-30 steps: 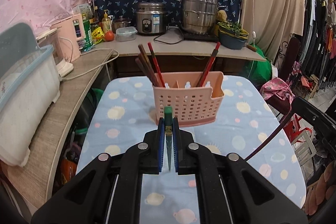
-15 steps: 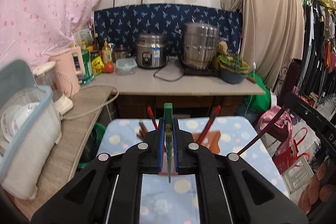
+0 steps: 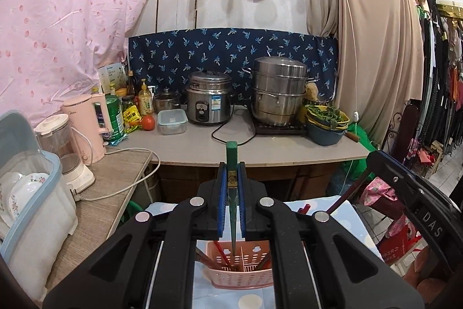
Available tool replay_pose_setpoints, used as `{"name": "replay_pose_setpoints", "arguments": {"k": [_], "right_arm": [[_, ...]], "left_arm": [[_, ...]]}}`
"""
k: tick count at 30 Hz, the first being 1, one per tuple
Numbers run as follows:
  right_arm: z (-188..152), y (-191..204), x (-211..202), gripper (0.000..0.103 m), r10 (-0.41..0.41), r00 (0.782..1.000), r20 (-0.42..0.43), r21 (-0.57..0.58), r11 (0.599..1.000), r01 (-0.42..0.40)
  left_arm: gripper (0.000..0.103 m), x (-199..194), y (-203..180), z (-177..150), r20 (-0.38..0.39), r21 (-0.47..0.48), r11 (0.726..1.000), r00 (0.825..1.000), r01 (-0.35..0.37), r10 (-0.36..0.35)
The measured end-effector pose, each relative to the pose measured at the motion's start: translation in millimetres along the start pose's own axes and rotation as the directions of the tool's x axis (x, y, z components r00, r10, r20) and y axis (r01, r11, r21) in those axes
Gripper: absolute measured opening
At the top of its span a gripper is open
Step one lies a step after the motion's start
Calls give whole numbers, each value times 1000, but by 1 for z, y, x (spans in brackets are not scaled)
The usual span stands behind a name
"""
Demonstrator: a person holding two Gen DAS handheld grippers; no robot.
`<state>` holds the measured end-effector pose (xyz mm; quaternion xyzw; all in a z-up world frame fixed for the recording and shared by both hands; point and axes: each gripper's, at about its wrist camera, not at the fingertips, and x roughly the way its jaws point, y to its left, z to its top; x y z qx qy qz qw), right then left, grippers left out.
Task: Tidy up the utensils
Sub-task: 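Lift the dark red and green chopsticks and carry them over the pink basket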
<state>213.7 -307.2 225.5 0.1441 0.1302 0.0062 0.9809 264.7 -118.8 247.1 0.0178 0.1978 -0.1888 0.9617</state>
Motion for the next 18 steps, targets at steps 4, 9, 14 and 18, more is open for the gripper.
{"name": "replay_pose_setpoints", "arguments": {"k": [4,9,14,18], "right_arm": [[-14,-7,18,7,-7,999,-37,6,1000,8],[-27,-12,33,7,-11,997,-72,9,1000,12],[-43,-14,45,7,-11,994,-109,7,1000,12],[-55,-16,51,7,-13,990,-139,9,1000,14]], "left_arm": [[7,20,2,-11,-29,-3,1000,1000,-7,7],[7,35,2,-22,-58,7,1000,998,-16,16],[7,47,3,-31,-85,2,1000,996,-14,14],[7,53,3,-38,-101,4,1000,995,-11,11]]}}
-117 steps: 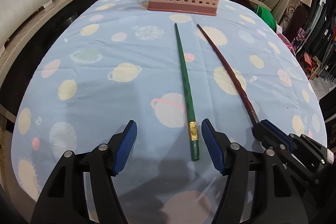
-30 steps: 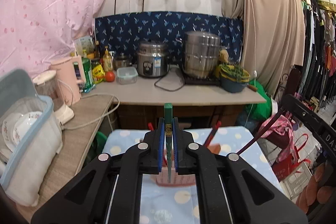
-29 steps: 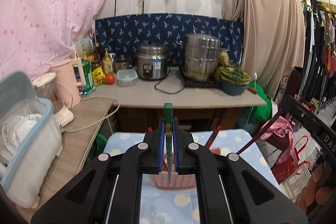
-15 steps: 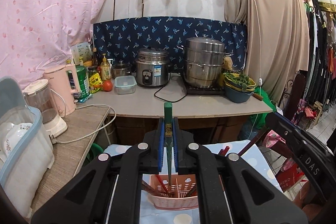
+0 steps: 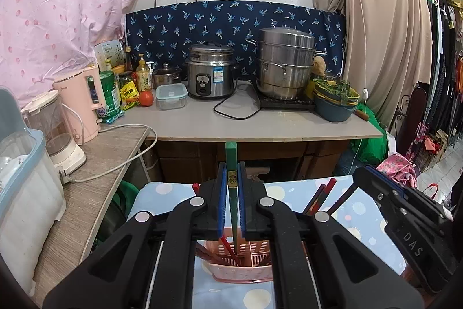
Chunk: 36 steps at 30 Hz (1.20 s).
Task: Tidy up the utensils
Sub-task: 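Lift the dark red and green chopsticks and carry them over the pink basket, then lower both chopsticks into the basket and open both tools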
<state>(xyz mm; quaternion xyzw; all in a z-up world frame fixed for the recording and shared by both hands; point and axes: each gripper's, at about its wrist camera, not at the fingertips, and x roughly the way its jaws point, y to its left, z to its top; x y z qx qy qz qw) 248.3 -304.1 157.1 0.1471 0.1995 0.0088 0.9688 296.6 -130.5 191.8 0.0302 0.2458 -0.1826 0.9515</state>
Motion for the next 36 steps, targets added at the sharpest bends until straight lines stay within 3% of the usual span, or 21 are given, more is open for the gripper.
{"name": "replay_pose_setpoints", "arguments": {"k": [7,15,17,19,28,36], "right_arm": [[-21,-3,10,8,-2,999,-51,0,1000,2],[-27,-4,3,12,-9,999,-46,2,1000,9],[-27,-5,-3,20,-7,999,-35,8,1000,7],[-27,-4,-11,27,-7,1000,-22,9,1000,7],[-35,5,-55,35,-11,1000,7,-23,1000,11],[-68,18,-93,39,-17,999,-31,-52,999,15]], "left_arm": [[7,10,3,-14,-34,-5,1000,999,0,0],[8,13,5,-28,-48,-9,1000,999,5,-6],[30,12,7,-30,-51,-8,1000,999,-2,2],[42,9,9,-33,-42,-11,1000,999,-15,15],[57,-17,10,-45,-37,-5,999,999,-34,34],[69,-55,4,-70,-29,23,996,996,-85,86]]}}
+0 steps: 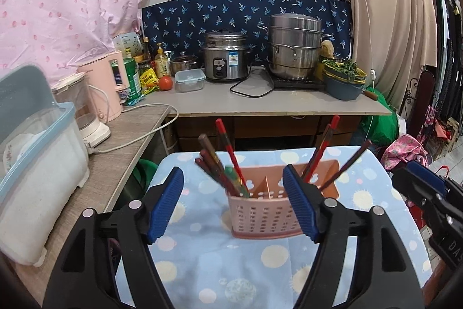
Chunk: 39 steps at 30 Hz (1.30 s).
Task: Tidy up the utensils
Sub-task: 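Lower both chopsticks into the basket and open both tools, then withdraw both open tools from the basket above the empty table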
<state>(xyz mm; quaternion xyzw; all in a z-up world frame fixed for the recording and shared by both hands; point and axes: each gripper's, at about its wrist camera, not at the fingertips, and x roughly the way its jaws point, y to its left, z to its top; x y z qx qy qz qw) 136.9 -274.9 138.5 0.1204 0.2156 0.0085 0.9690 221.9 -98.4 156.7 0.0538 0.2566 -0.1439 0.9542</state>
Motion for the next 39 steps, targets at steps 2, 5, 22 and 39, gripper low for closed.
{"name": "replay_pose_setpoints", "arguments": {"k": [2,5,22,39], "right_arm": [[-8,3,-7,43,-12,1000,-8,-9,1000,12],[-22,5,-19,48,-23,1000,-21,-7,1000,23],[-84,23,-49,74,-120,984,-128,-10,993,120],[-83,29,-42,86,-188,963,-192,-60,982,180]], "left_arm": [[73,-9,1,-9,-2,-3,1000,1000,-10,10],[74,-21,1,-23,-16,-1,1000,1000,-25,25],[91,-56,3,-100,-94,-15,998,994,-53,52],[93,-48,3,-118,-183,20,998,981,-63,66]]}}
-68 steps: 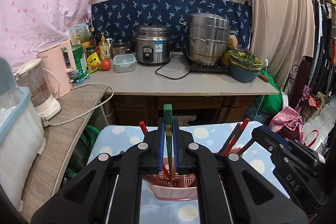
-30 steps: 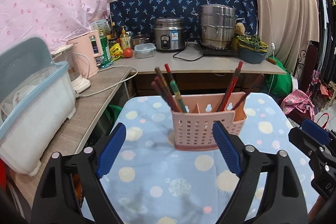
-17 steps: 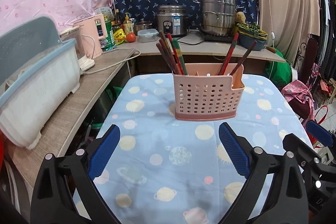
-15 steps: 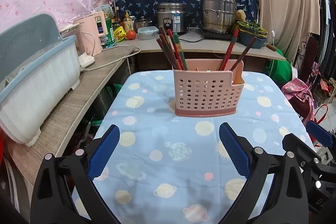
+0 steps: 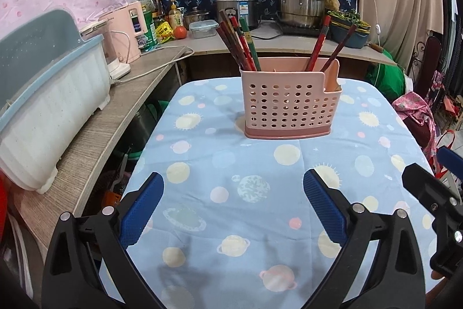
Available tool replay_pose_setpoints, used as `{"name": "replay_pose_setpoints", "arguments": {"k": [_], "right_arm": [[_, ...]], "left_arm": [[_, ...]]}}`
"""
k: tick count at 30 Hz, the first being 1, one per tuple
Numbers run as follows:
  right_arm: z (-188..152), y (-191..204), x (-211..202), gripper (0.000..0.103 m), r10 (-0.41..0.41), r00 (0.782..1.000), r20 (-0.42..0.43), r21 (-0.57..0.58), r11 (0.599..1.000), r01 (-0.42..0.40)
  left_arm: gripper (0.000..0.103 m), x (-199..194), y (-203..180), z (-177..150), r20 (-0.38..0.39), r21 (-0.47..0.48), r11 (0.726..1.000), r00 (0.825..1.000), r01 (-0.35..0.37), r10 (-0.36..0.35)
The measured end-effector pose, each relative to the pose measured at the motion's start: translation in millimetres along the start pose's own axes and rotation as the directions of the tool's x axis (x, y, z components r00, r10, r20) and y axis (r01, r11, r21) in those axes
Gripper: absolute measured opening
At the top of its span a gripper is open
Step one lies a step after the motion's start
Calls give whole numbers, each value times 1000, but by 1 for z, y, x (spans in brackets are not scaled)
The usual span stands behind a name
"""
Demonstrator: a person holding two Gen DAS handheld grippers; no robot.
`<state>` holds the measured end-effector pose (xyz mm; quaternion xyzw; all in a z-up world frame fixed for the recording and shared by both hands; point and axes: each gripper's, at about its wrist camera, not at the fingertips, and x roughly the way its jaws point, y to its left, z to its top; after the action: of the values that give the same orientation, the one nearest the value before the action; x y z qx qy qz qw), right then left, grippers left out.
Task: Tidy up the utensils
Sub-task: 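Withdraw both open tools from the basket above the empty table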
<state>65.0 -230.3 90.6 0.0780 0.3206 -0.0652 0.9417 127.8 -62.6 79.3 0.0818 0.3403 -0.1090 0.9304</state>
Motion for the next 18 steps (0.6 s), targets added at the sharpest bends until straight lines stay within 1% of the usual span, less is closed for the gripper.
{"name": "replay_pose_setpoints", "arguments": {"k": [4,7,10,18], "right_arm": [[2,2,7,87,-3,1000,-13,-5,1000,3],[5,0,13,88,-9,1000,-22,-9,1000,9],[6,-1,19,96,-10,999,-32,-4,1000,10],[10,-4,32,96,-15,999,-45,9,1000,16]], "left_arm": [[94,5,-1,5,-9,6,1000,1000,-4,4],[94,7,-3,8,-3,18,1000,1000,-22,22],[95,10,-2,11,-4,19,999,1000,-28,28],[96,17,-6,16,-8,33,999,999,-40,40]]}}
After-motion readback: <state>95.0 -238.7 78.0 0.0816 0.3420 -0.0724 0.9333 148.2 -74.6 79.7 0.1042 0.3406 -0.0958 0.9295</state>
